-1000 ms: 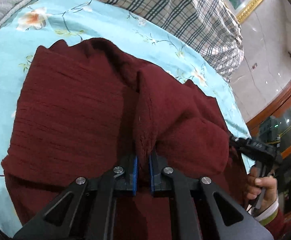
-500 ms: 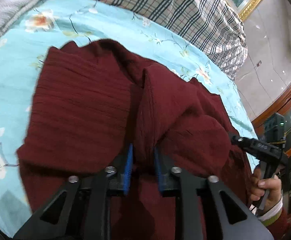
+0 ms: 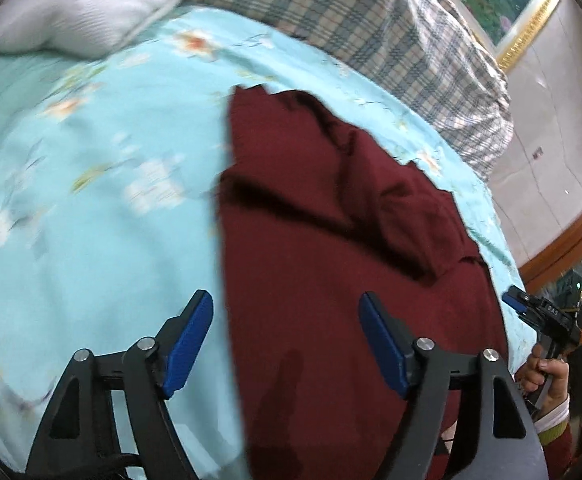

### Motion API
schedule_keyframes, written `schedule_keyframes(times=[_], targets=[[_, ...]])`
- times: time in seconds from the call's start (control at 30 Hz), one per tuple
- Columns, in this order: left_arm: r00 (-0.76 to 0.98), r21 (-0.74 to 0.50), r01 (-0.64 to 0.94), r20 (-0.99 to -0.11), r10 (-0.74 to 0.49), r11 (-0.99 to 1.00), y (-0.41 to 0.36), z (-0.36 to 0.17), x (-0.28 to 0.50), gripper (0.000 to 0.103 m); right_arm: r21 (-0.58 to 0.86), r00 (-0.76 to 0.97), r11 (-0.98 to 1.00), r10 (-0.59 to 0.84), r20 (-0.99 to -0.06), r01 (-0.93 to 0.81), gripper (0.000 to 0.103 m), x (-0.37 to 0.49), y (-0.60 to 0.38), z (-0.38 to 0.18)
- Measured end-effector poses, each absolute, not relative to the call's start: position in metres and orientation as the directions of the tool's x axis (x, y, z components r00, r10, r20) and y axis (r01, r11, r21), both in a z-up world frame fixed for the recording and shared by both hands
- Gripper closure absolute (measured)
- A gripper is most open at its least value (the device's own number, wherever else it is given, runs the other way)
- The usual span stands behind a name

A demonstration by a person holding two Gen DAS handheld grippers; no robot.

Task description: Fold large clothes

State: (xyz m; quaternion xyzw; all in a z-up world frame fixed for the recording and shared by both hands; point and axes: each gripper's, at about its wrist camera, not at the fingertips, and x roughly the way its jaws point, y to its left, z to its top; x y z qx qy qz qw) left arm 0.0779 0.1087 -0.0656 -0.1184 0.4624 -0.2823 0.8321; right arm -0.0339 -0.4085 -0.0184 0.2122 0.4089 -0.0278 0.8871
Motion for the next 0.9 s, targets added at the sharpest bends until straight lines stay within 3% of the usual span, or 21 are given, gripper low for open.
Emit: schedule_keyframes(times=[0.17, 0.57, 0.77, 0.87, 0.9], targets=[[0.363, -0.535, 0.325, -0.691, -0.625, 0.780, 0.145, -0.087, 0.049, 0.021, 0.384, 0.638, 0.884, 0.137, -0.757, 0.266, 0.057, -0.067, -0.431, -0.036], [0.163, -0.716, 0.451, -0.521, -0.838, 0.533, 0.139, -0.111, -0.023, 0.021, 0.657, 0.555, 0.751, 0.575, -0.601, -0.065, 0.057, -0.123, -0.405, -0.070], [0.080, -0.732, 0.471, -0.520, -0.850, 0.492, 0.134, -0.121, -0.033, 0.042, 0.727, 0.564, 0.677, 0.648, -0.512, -0.117, 0.058, -0.128, -0.408, -0.083], [0.072, -0.721, 0.480, -0.535, -0.842, 0.499, 0.129, -0.120, -0.030, 0.058, 0.702, 0.550, 0.701, 0.637, -0.540, -0.124, 0.067, -0.125, -0.397, -0.085], [0.070, -0.714, 0.485, -0.545, -0.836, 0.506, 0.127, -0.120, -0.029, 0.067, 0.669, 0.534, 0.734, 0.615, -0.580, -0.118, 0.078, -0.124, -0.393, -0.087]])
